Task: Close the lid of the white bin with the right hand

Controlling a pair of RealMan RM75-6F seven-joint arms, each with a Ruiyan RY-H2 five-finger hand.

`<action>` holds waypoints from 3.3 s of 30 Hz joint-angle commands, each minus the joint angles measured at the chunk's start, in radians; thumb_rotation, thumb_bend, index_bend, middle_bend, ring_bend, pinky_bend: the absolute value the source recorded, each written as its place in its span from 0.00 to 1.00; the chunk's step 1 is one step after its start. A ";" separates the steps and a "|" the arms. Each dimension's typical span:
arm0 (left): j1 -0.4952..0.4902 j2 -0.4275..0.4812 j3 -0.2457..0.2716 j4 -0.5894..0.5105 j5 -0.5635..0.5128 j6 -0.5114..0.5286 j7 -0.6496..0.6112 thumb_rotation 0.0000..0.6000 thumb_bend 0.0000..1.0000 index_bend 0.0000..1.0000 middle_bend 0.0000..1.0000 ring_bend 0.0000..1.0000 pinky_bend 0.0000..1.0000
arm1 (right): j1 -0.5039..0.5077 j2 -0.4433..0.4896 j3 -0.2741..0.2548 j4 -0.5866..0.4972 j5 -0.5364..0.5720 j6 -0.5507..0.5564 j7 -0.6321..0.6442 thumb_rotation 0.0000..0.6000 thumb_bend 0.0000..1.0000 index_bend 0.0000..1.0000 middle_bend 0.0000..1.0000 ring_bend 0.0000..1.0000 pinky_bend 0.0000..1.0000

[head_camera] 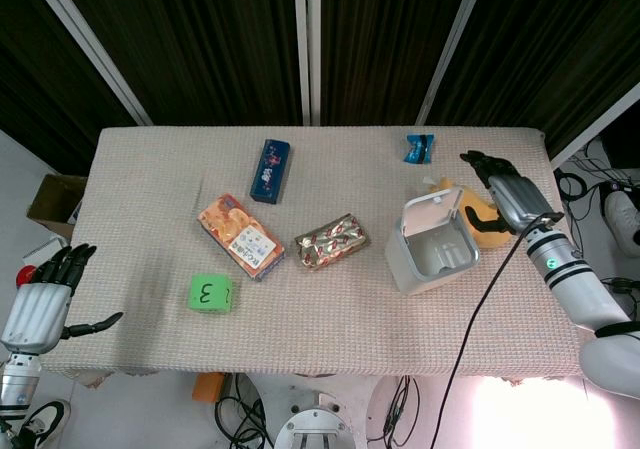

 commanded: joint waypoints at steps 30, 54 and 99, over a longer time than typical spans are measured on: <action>-0.013 -0.001 0.003 0.012 0.004 -0.025 -0.013 0.40 0.00 0.07 0.08 0.06 0.23 | -0.034 -0.020 -0.016 0.022 -0.223 -0.013 0.221 1.00 1.00 0.00 0.12 0.00 0.00; -0.008 -0.001 0.013 -0.002 0.012 -0.023 0.009 0.40 0.00 0.07 0.08 0.06 0.23 | -0.174 -0.042 -0.175 -0.015 -0.532 0.192 0.152 1.00 1.00 0.00 0.21 0.00 0.00; 0.015 -0.048 0.010 0.079 0.059 0.058 -0.069 0.39 0.00 0.07 0.08 0.06 0.23 | -0.616 -0.305 -0.321 0.200 -0.641 0.886 -0.202 1.00 0.70 0.00 0.00 0.00 0.00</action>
